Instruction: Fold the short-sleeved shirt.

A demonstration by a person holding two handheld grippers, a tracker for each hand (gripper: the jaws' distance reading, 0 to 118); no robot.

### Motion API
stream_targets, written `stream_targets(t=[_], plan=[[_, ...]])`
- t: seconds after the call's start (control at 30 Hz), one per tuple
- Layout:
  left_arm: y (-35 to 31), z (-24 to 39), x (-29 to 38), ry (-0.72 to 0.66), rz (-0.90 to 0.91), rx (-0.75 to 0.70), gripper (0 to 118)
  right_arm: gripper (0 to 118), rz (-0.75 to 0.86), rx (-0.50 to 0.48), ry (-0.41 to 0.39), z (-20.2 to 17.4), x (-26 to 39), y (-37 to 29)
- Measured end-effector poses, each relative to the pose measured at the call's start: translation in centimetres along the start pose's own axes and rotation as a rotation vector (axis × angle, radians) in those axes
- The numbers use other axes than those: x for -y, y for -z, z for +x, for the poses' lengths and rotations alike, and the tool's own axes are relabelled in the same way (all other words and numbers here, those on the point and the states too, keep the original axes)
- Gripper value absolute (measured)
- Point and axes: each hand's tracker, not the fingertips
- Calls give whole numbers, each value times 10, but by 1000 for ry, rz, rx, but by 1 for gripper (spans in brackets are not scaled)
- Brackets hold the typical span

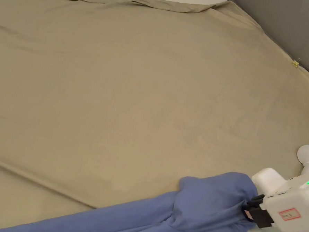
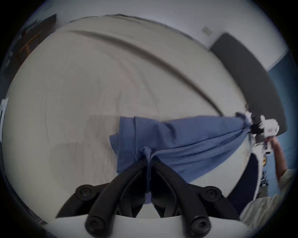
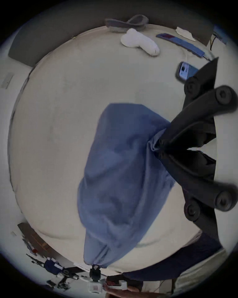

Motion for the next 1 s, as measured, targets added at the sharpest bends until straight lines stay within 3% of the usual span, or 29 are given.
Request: stream_targets(t=[0.1, 0.23, 0.33, 0.37, 0.4, 0.43, 0.47, 0.5, 0.53, 0.63, 0.7, 0.73, 0.77, 0.8, 0.83, 0.87, 0.97, 1.0], plan=[[6, 5, 3, -76, 70, 34, 1, 3, 52, 20, -12, -4, 5, 7], [5, 16, 8, -10, 72, -50, 5, 7, 93, 70, 23, -12, 14, 5], [0, 24, 9, -37, 110, -34, 14, 8, 142, 133, -28, -26, 22, 0], [-9, 23, 8, -97, 96, 26, 24, 10, 129, 121, -11, -28, 19, -11], [-22, 24, 7, -186, 111, 124, 55, 21, 120, 107, 15, -26, 17, -29], [-37, 26, 9, -228, 164, 155, 94, 47, 153, 87, 62, -27, 18, -47], [-58, 30, 12, -223, 278, 182, 118, 102, 237, 69, 89, -30, 21, -70], [-84, 26, 15, -217, 389, 190, 118, 118, 368, 47, 108, -35, 26, -98], [-99, 28, 18, -220, 425, 206, 118, 117, 500, 33, 137, -36, 30, -120], [-120, 27, 31, -260, 521, 225, 118, 117, 677, -123, 245, -57, 39, -168], [-120, 27, 40, -252, 431, 230, 118, 110, 736, -220, 276, -70, 47, -176], [-117, 27, 45, -254, 420, 212, 118, 89, 748, -238, 297, -77, 47, -178], [-118, 31, 50, -245, 429, 191, 96, 32, 757, -233, 298, -87, 46, -178], [-115, 28, 53, -248, 430, 171, 56, 3, 752, -221, 293, -96, 45, -174], [-109, 23, 55, -261, 420, 166, 11, 3, 755, -199, 285, -101, 45, -171], [-102, 14, 56, -280, 400, 161, 1, 3, 742, -252, 289, -105, 44, -170], [-87, -4, 51, -361, 375, 323, 1, 3, 729, -359, 294, -105, 42, -169], [-78, -20, 46, -398, 349, 391, 1, 3, 732, -311, 236, -103, 43, -167]])
